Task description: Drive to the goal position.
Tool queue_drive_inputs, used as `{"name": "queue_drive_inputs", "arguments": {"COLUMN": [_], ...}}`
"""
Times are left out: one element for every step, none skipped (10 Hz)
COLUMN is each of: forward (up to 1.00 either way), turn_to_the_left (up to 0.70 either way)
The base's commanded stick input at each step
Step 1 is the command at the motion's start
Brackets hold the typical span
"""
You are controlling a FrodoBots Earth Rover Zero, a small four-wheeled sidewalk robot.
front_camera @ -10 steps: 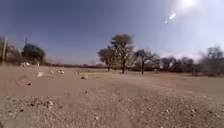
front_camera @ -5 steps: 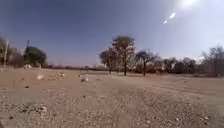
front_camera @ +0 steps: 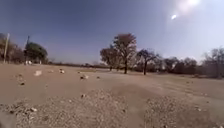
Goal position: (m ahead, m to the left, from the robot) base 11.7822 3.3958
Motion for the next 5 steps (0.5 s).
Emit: {"name": "queue_drive_inputs", "arguments": {"forward": [0.5,0.5,0.5,0.5,0.5], "turn_to_the_left": [0.0,0.0,0.0,0.0,0.0]}}
